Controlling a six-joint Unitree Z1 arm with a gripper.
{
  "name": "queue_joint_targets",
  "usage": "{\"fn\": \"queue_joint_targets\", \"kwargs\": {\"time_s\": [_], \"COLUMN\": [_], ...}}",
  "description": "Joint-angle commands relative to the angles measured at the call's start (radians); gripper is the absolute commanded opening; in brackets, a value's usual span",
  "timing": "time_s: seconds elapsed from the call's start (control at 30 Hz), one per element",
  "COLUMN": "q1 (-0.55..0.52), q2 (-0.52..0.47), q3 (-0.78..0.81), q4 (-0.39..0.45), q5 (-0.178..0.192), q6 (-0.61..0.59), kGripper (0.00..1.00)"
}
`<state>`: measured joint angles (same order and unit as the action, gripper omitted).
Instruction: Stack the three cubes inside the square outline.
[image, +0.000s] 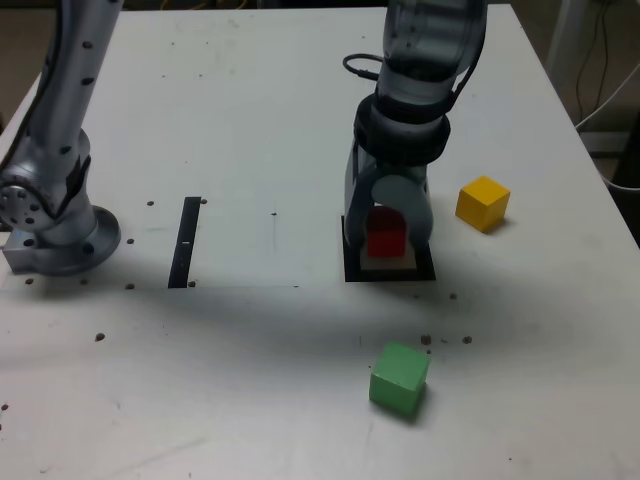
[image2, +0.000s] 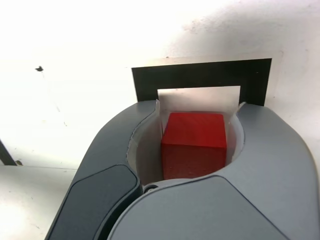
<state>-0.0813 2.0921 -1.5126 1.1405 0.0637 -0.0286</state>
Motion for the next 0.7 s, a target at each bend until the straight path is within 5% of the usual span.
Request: {"fn": "queue_joint_targets", "kwargs": {"time_s": [0.0,0.2,0.67], "q1": [0.002,0.011,0.015], "q2": [0.005,0.002,-0.134], "q3": [0.006,0.018,0.048], "q4": [-0.009,-0.013,0.038], "q5": [0.0,0.0,0.051], "q6": [0.003,0.003,0.014], "kGripper": [0.76,0.98,0.99]}}
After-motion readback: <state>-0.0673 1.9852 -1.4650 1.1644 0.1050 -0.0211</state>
